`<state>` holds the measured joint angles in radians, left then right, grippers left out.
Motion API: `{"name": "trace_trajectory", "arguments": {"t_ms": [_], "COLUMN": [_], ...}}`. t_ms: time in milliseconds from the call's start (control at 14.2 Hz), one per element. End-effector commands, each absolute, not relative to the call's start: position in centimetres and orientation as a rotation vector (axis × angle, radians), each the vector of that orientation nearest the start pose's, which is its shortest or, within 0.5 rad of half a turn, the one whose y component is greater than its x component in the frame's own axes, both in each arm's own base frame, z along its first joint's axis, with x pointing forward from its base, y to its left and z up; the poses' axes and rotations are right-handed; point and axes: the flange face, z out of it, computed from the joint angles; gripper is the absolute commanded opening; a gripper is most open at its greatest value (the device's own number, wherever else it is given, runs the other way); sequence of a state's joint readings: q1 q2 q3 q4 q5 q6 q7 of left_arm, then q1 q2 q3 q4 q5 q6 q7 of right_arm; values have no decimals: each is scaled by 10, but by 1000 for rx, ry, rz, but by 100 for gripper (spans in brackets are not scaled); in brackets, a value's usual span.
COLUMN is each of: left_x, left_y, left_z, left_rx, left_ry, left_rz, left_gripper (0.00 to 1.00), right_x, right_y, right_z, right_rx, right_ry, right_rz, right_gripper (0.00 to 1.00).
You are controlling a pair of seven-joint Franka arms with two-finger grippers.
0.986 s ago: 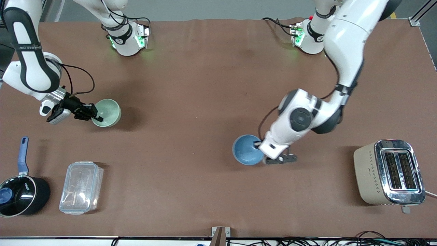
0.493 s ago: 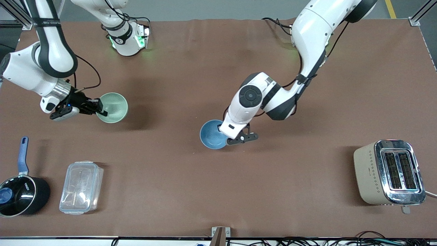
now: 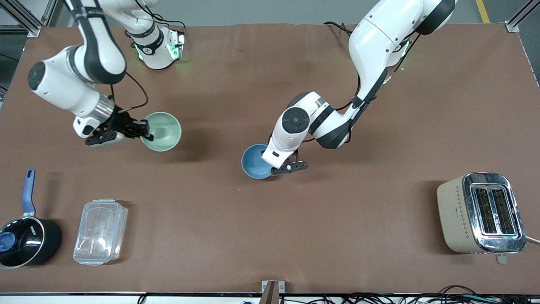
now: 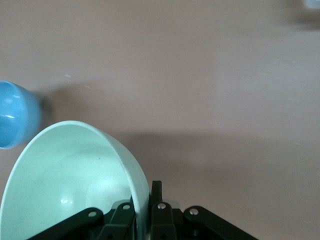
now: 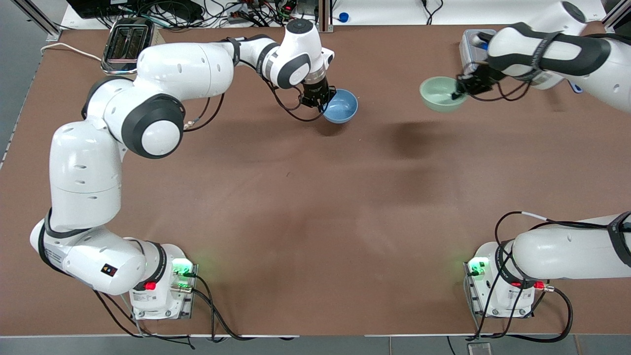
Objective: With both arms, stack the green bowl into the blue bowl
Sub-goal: 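Carry the green bowl and blue bowl toward each other at table center, then release the blue bowl with the left gripper and lift it away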
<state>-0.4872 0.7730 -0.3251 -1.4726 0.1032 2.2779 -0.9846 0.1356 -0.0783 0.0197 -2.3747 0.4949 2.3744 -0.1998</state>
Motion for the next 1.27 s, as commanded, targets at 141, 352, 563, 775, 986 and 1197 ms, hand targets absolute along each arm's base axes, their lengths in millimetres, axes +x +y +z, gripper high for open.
{"name": "trace_trajectory", "arguments": {"t_ms": [141, 352, 563, 775, 986, 1197], "left_x": [529, 534, 557, 600, 619, 631], "left_y": [-508, -504, -483, -428, -370, -309], "left_z": [242, 249, 290, 352, 401, 455], "left_rx": [-3293, -3298, -3302, -3269, -3146, -3050], "left_ry": [-291, -317, -352, -420, -451, -539], "left_rz": [53, 39, -70, -259, -309, -348], "left_gripper": [14, 55, 100, 100, 100, 100], "right_x": [500, 505, 511, 515, 513, 507], "right_y": [153, 203, 247, 277, 300, 323], "right_z": [397, 398, 392, 370, 339, 312], "right_rx": [-2811, -2838, -2872, -2843, -2834, -2819], "right_ry": [56, 65, 114, 110, 83, 88], "right_rz": [-149, -131, -143, -234, -269, -303], "right_gripper": [0, 0, 1, 1, 1, 2]}}
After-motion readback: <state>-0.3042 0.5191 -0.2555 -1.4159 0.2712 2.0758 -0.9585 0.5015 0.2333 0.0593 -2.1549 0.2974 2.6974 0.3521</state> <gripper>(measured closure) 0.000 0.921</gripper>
